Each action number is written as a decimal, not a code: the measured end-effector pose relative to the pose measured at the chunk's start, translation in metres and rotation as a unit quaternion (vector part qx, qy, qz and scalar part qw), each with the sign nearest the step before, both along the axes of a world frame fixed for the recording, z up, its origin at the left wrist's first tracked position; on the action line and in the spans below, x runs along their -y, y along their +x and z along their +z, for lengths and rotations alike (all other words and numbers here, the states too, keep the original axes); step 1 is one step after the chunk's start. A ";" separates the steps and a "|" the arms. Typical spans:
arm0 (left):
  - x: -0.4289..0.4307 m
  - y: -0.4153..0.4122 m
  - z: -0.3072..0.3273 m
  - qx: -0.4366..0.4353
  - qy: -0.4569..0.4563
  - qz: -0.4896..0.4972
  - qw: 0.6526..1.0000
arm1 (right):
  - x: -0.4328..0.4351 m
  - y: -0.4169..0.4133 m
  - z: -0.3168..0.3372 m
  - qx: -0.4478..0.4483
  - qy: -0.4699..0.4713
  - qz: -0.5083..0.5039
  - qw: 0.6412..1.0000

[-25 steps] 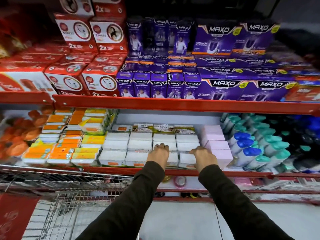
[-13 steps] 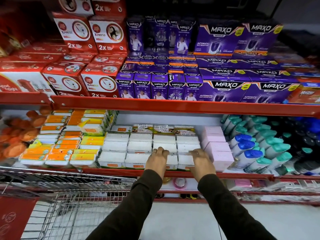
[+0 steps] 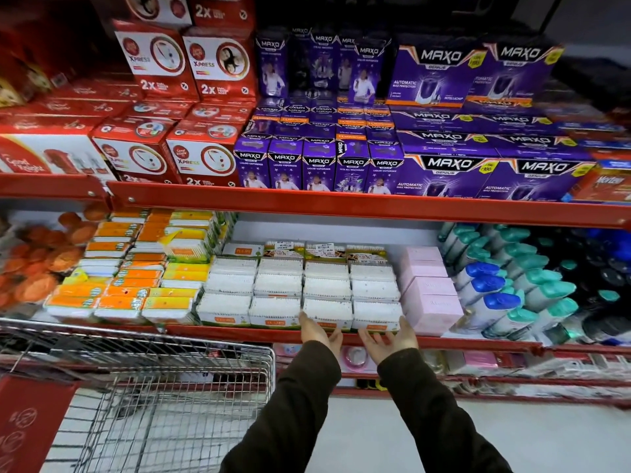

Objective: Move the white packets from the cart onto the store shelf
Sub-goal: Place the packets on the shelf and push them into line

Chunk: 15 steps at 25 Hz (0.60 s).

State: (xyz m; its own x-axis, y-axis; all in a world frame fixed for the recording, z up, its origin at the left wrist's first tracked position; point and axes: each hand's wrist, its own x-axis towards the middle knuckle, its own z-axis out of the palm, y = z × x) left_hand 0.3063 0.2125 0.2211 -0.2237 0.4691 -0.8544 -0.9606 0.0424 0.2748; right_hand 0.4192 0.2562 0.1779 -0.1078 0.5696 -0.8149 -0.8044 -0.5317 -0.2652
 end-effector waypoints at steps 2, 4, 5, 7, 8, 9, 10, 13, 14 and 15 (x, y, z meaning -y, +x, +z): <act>-0.005 -0.003 0.004 0.017 0.003 0.007 1.000 | -0.005 -0.001 0.003 -0.006 -0.010 0.007 1.000; -0.008 -0.005 0.002 0.024 0.005 0.002 1.000 | -0.009 -0.002 0.005 0.002 -0.012 0.019 1.000; -0.010 -0.007 -0.002 0.024 0.009 0.001 1.000 | -0.010 -0.003 0.005 0.006 -0.011 0.027 1.000; -0.012 -0.010 -0.011 0.020 0.019 -0.005 1.000 | -0.011 -0.002 0.003 0.014 -0.009 0.036 0.999; -0.012 -0.012 -0.014 0.022 0.025 -0.010 0.999 | -0.012 -0.002 0.002 0.016 -0.006 0.038 0.999; -0.012 -0.014 -0.018 0.022 0.028 -0.017 0.999 | -0.012 -0.002 0.000 0.019 -0.002 0.039 0.999; -0.010 -0.016 -0.023 0.018 0.028 -0.025 0.999 | -0.012 -0.002 -0.002 0.020 0.003 0.039 0.999; 0.004 -0.022 -0.026 -0.007 0.007 -0.016 1.000 | -0.004 -0.009 -0.008 0.019 -0.006 0.048 0.999; 0.008 -0.028 -0.030 -0.019 -0.005 0.001 1.000 | 0.001 -0.016 -0.008 0.016 -0.016 0.052 0.998; 0.012 -0.036 -0.033 -0.035 -0.015 0.020 0.999 | 0.006 -0.024 -0.009 0.009 -0.024 0.054 0.998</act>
